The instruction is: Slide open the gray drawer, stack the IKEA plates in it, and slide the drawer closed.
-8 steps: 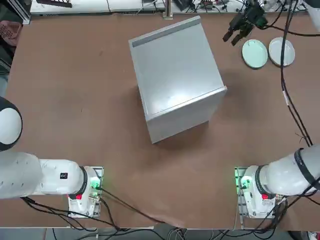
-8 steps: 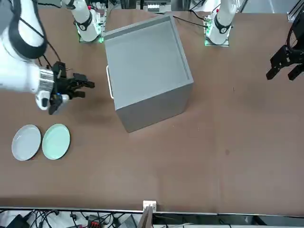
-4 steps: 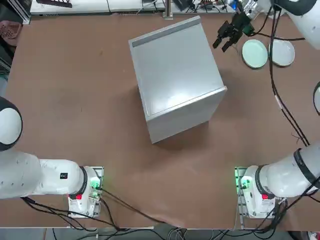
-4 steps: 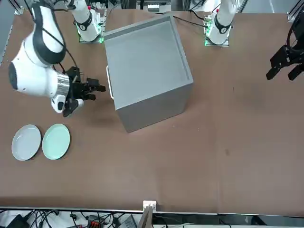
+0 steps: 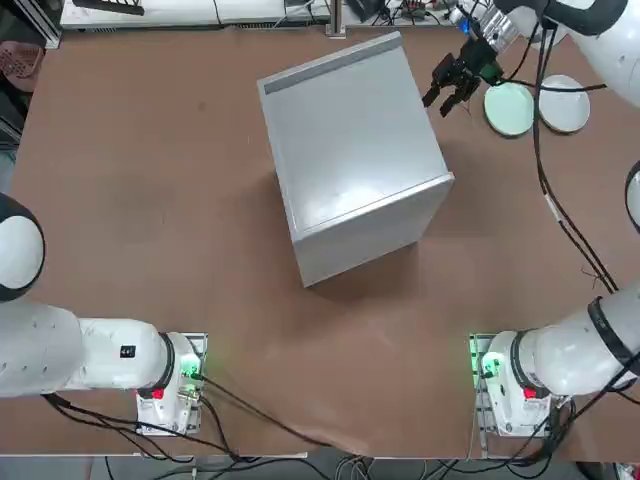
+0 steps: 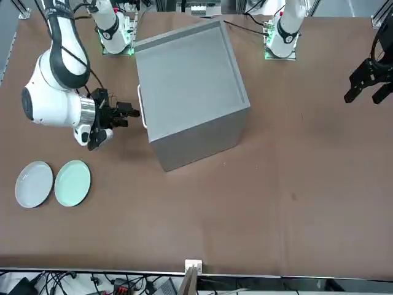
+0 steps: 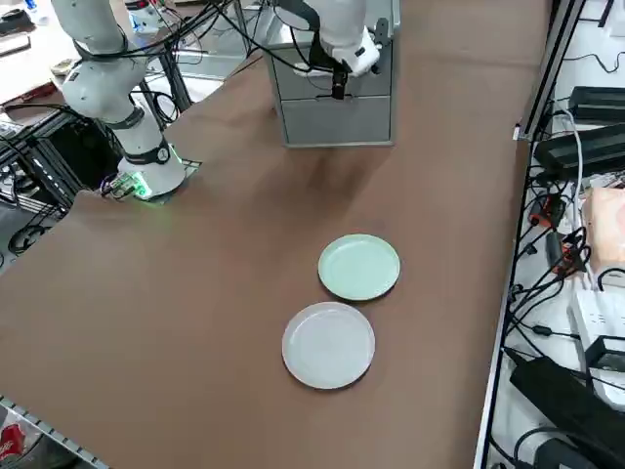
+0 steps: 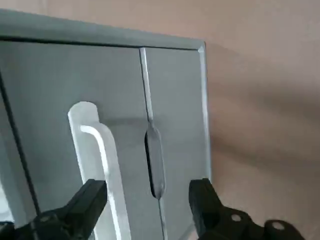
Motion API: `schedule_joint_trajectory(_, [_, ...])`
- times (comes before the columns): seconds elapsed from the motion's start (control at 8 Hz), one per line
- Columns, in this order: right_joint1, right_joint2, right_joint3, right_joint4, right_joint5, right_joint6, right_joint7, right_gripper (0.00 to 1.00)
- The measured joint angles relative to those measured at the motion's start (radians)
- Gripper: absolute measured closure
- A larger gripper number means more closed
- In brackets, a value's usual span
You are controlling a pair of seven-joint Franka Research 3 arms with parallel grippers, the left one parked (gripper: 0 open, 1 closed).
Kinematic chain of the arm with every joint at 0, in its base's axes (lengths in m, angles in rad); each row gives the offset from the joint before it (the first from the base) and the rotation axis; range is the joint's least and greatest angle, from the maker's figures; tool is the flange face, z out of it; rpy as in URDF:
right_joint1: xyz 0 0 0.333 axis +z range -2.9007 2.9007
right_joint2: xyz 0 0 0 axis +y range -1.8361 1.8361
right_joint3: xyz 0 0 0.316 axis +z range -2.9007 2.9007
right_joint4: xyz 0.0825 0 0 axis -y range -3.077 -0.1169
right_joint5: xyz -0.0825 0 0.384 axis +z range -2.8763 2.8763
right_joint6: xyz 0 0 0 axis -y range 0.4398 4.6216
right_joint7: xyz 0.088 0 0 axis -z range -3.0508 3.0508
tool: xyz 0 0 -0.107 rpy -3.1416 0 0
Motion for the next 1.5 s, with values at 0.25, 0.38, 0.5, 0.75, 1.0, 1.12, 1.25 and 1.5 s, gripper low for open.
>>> schedule_joint_trajectory(0.25, [0.007,0.000,0.000,-0.012,0.015,0.003,0.000,0.00])
schedule_joint_trajectory(0.38, [0.014,0.000,0.000,-0.017,0.021,0.012,0.000,0.00])
schedule_joint_trajectory(0.5, [0.026,-0.001,0.000,-0.022,0.022,0.026,0.000,0.00])
schedule_joint_trajectory(0.75, [0.051,-0.001,0.001,-0.034,0.023,0.050,0.000,0.00])
schedule_joint_trajectory(1.0, [0.053,-0.001,0.000,-0.041,0.023,0.057,0.000,0.00])
schedule_joint_trajectory(1.12, [0.053,-0.001,0.000,-0.045,0.023,0.059,0.000,0.00])
schedule_joint_trajectory(1.25, [0.054,0.000,0.000,-0.052,0.022,0.063,0.000,0.00])
schedule_joint_trajectory(1.5, [0.063,0.002,0.000,-0.060,0.018,0.074,-0.001,0.00])
